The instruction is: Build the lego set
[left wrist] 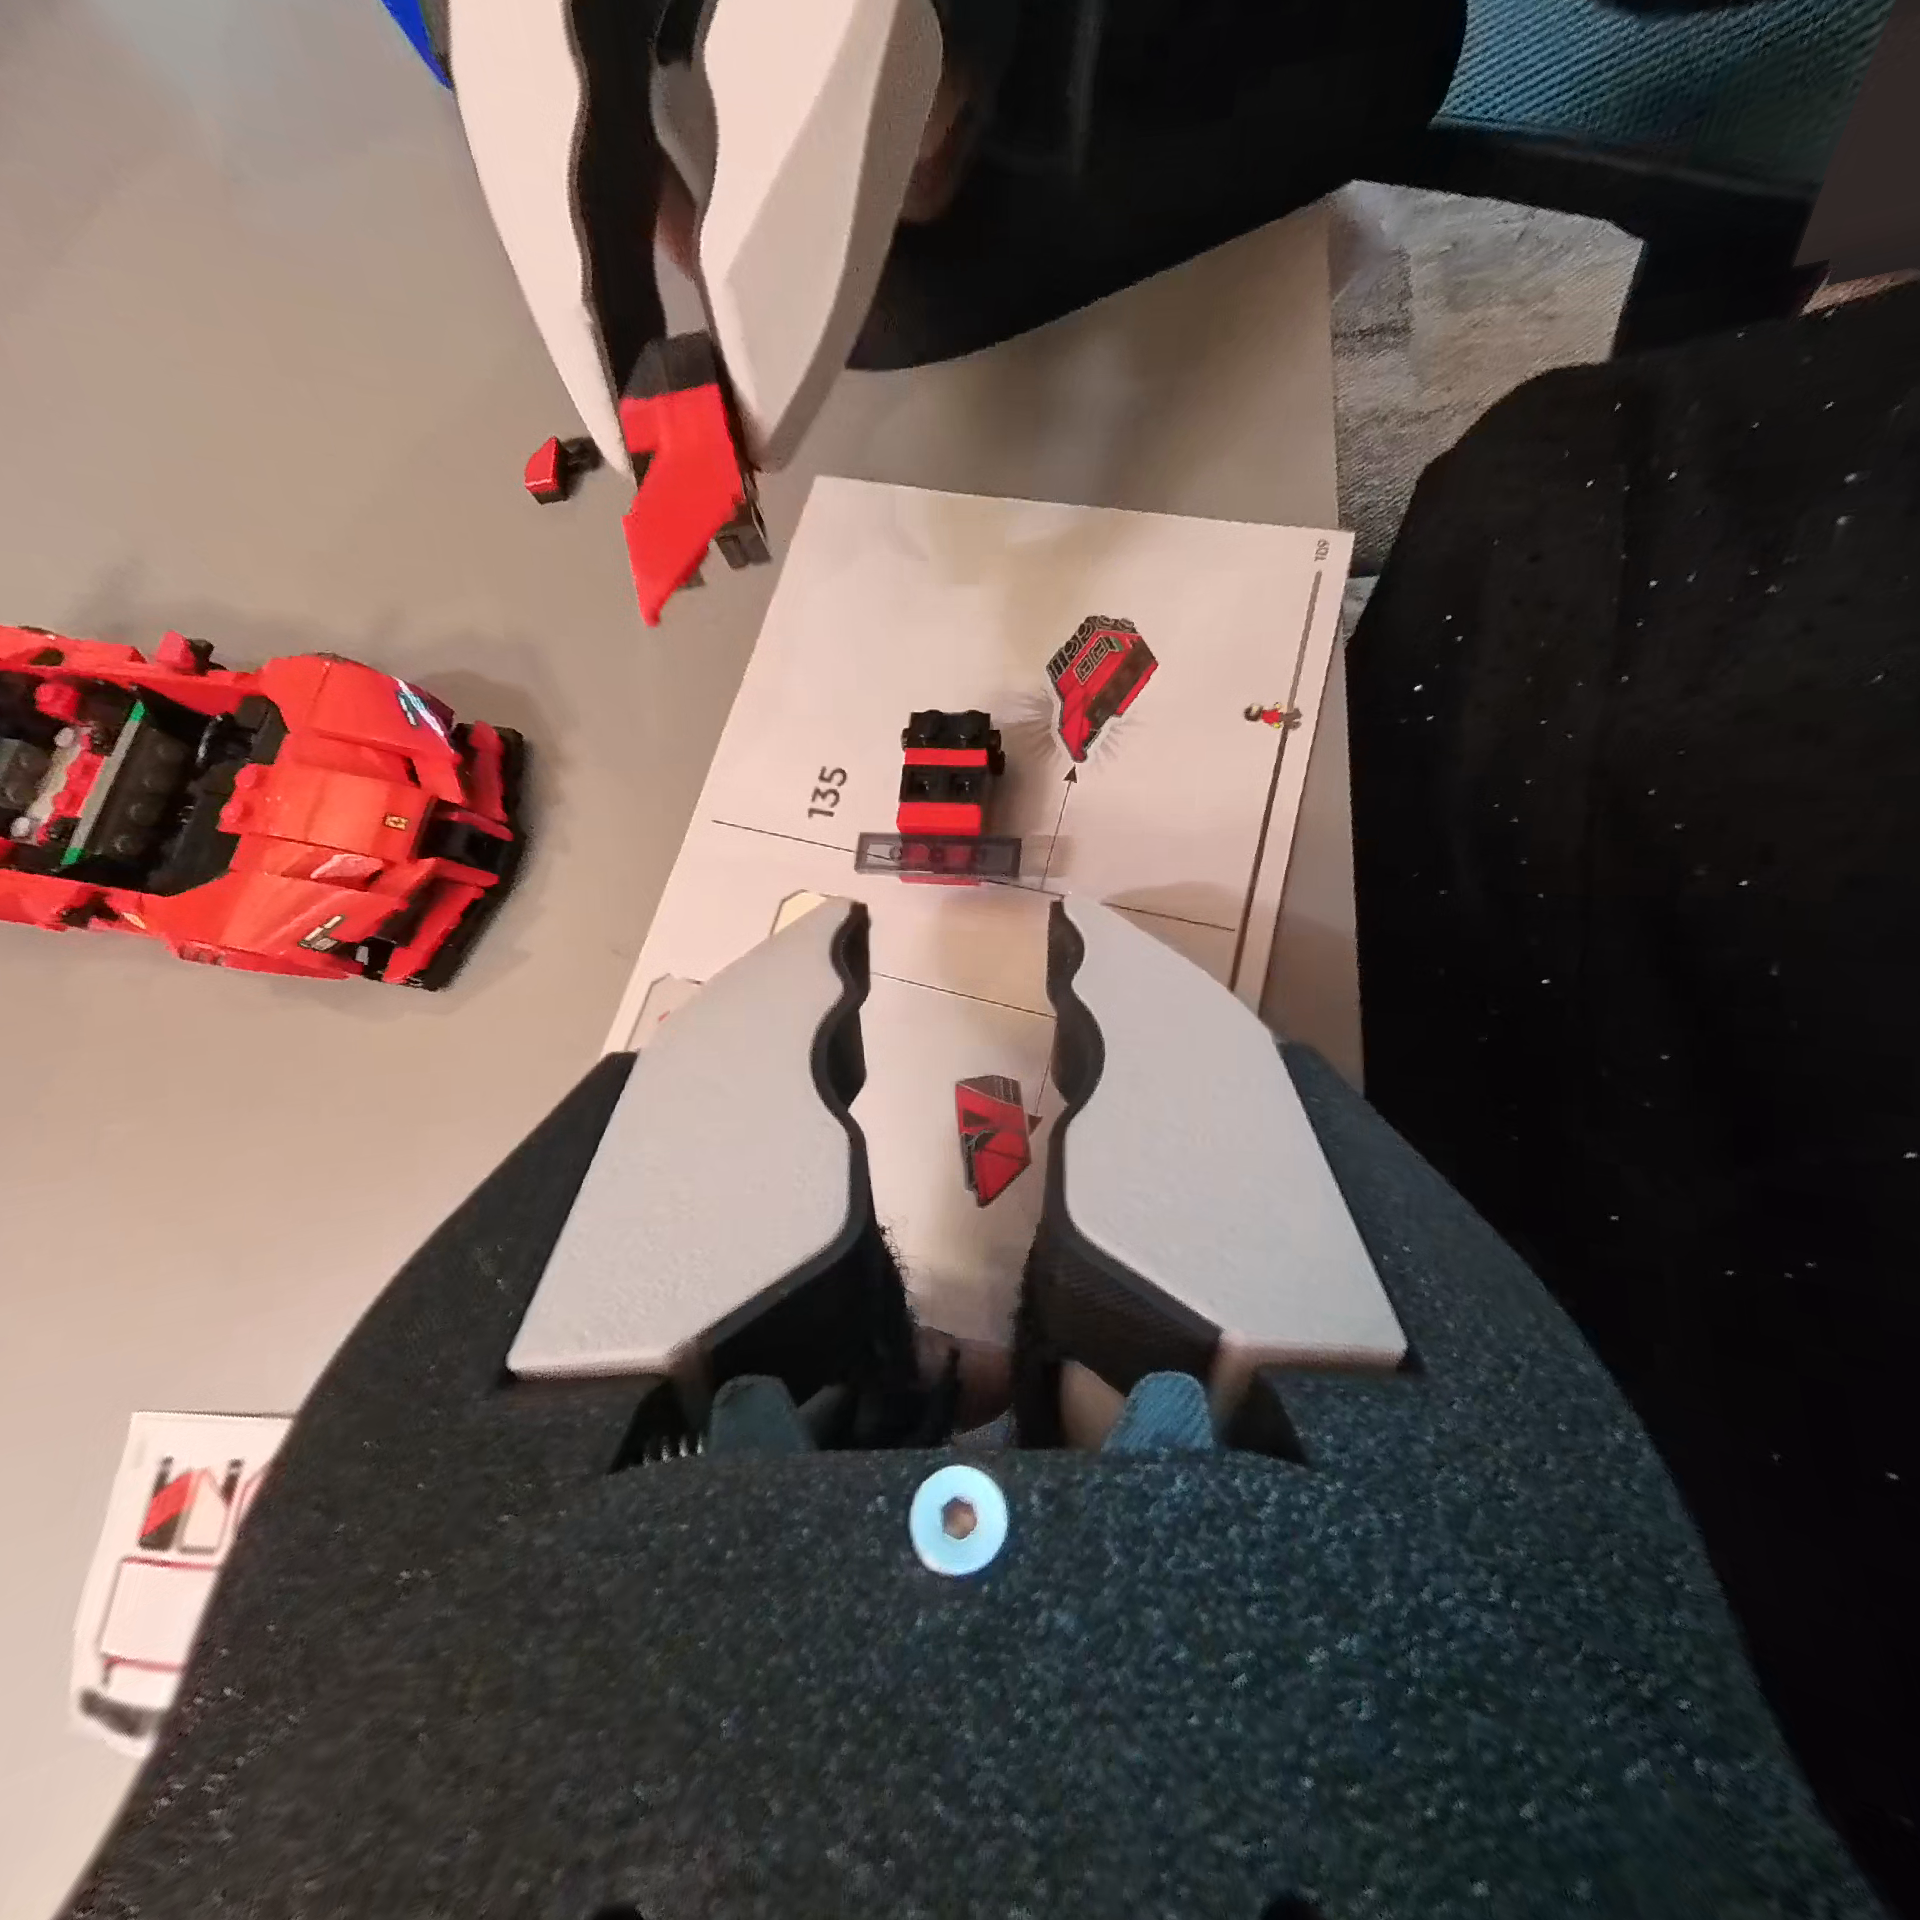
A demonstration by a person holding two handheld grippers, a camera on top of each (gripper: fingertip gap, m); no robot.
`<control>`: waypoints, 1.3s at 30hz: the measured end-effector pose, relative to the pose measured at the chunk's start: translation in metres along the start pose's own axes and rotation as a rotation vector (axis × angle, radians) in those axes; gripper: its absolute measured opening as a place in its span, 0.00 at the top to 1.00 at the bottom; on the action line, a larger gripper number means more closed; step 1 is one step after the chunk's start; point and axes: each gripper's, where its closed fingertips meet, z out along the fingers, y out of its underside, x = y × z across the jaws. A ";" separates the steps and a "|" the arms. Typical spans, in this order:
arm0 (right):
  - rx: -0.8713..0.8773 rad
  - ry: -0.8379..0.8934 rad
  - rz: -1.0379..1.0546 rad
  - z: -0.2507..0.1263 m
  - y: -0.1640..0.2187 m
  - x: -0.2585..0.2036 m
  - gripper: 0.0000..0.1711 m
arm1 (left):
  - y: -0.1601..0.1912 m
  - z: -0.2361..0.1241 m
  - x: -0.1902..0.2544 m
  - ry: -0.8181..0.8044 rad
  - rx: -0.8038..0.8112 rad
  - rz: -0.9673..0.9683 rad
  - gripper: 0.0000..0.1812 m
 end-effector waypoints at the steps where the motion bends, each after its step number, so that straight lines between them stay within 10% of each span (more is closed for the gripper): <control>1: 0.012 0.002 0.003 -0.001 0.000 0.001 0.90 | 0.000 0.000 -0.001 -0.006 -0.004 0.013 0.82; 14: 0.065 -0.016 0.003 -0.004 -0.002 -0.001 0.90 | -0.003 0.000 -0.006 -0.079 0.001 0.200 0.81; 22: 0.179 -0.020 0.054 -0.016 -0.014 0.004 0.90 | -0.025 0.001 0.004 0.081 0.058 -0.003 0.77; 34: 0.329 0.000 0.077 -0.034 -0.029 0.008 0.90 | -0.010 0.038 0.001 0.182 -0.257 -0.014 0.89; 39: 0.310 0.020 0.098 -0.037 -0.030 0.009 0.90 | -0.037 0.016 -0.010 0.175 0.004 -0.130 0.89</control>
